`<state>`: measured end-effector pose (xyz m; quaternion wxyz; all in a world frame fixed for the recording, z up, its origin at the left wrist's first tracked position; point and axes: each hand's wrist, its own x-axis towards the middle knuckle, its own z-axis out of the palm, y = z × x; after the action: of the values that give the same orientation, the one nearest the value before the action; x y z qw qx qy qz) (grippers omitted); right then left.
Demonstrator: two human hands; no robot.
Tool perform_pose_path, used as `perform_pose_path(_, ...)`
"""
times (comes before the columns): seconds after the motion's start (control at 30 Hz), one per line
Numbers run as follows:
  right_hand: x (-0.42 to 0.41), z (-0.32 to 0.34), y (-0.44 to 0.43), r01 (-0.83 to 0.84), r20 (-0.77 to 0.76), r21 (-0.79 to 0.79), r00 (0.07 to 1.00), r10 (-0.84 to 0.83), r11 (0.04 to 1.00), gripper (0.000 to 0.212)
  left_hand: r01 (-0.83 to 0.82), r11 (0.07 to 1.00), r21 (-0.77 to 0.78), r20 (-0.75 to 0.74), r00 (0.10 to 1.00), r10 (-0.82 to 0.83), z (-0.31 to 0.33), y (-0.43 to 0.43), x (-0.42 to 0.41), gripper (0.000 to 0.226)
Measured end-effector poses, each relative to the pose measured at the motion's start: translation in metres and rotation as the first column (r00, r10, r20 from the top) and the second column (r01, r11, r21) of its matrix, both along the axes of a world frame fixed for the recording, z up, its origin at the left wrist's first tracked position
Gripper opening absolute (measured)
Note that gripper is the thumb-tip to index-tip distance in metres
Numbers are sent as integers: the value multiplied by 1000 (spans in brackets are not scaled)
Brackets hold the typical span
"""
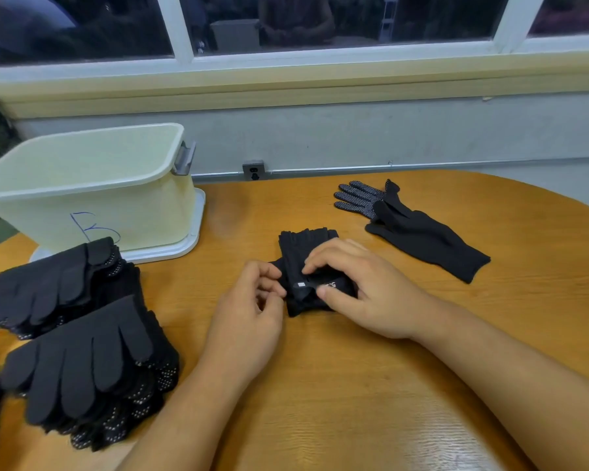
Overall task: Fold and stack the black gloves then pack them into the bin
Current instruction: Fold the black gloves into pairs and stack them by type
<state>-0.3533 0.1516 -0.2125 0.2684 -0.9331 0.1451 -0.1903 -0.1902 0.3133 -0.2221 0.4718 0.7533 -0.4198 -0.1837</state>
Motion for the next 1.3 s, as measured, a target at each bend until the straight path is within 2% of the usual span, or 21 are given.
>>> perform_pose_path(0.13,-9,-7,-6,-63,-135,-39,989,57,997,43,98,995,17,39,994,-99,1,6,1,33)
perform_pose_path(0.27,-5,-10,-8,-42,-65,-71,997,38,997,32,113,990,78,130,984,-123,-3,5,0,41)
perform_pose_path(0.4,-3,-13,-6,-10,-8,-39,1000,10,999,33,103,991,85,156,981,-115,-4,4,1,44)
perform_pose_path(0.53,0,-14,-5,-19,-23,-3,1000,19,1000,35,97,991,92,163,980,-111,-1,3,0,42)
perform_pose_path(0.67,-2,-11,-6,-48,-124,-44,991,42,998,41,111,991,76,210,970,-124,-1,3,0,28)
perform_pose_path(0.83,-6,-5,-7,-142,-317,-148,944,89,979,56,63,987,145,358,927,-112,-2,4,0,32)
perform_pose_path(0.9,-6,-5,-6,-133,-338,-145,938,77,980,54,36,998,52,455,889,-56,9,0,0,31)
perform_pose_path(0.97,-6,-6,-5,-119,-306,-104,948,82,987,50,117,993,-3,474,875,-102,23,-13,-4,34)
perform_pose_path(1.03,-4,-9,-5,-92,-218,14,971,93,996,45,205,973,102,394,890,-229,28,-31,-10,40)
perform_pose_path(1.1,-6,-9,-7,-41,-155,112,986,58,993,42,208,945,251,343,894,-288,21,-47,-13,45)
perform_pose_path(1.3,-4,-9,-11,105,-72,298,994,-87,949,19,251,858,449,376,818,-436,-1,-48,5,53)
